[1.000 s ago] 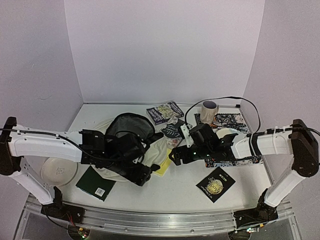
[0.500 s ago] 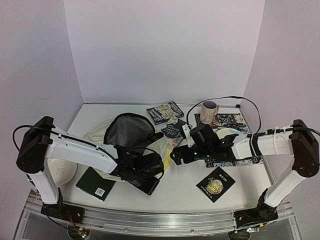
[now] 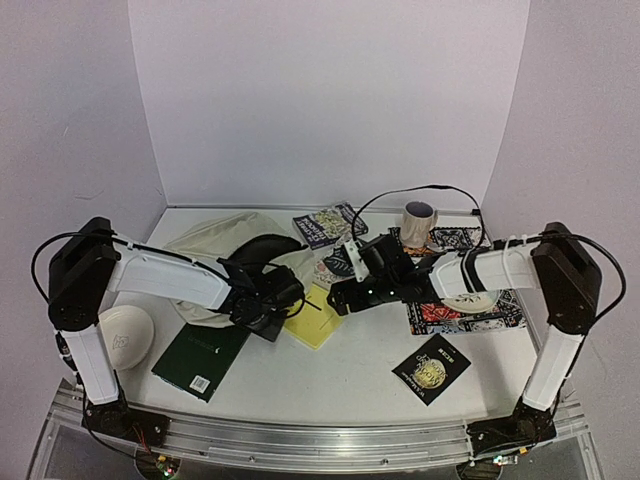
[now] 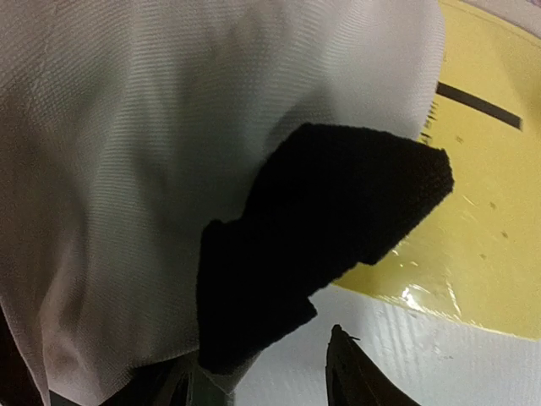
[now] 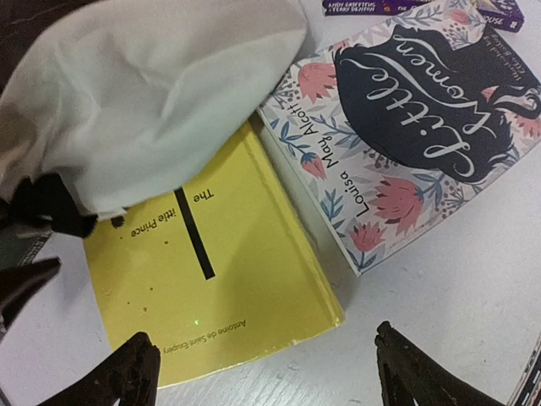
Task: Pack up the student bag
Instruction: Move the student bag to the corner of the board, then move the book to the center of the board.
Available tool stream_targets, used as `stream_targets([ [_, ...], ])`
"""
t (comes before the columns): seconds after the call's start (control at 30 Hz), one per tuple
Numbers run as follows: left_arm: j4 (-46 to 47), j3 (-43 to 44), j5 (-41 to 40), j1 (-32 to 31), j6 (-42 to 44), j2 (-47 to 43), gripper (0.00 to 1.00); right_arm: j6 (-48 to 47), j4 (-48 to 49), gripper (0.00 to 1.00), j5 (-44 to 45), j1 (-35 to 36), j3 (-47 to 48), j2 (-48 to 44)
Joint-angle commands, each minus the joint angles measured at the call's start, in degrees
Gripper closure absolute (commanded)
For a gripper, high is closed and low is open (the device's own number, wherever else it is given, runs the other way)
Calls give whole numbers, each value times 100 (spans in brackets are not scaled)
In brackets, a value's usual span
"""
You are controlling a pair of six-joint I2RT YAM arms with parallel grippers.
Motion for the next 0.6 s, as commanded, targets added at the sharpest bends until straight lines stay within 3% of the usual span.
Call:
stream_targets([
  [0.0, 105, 25, -590, 458, 299, -275, 46, -286, -220, 16, -243, -41, 564, 481],
  [0.37, 658, 18, -1, 616, 305, -298, 37, -317, -520, 24, -394, -37, 1272, 1536],
  [0.57, 868, 84, 195, 774, 232, -221, 33, -24, -1078, 25, -235, 127, 895, 1600],
])
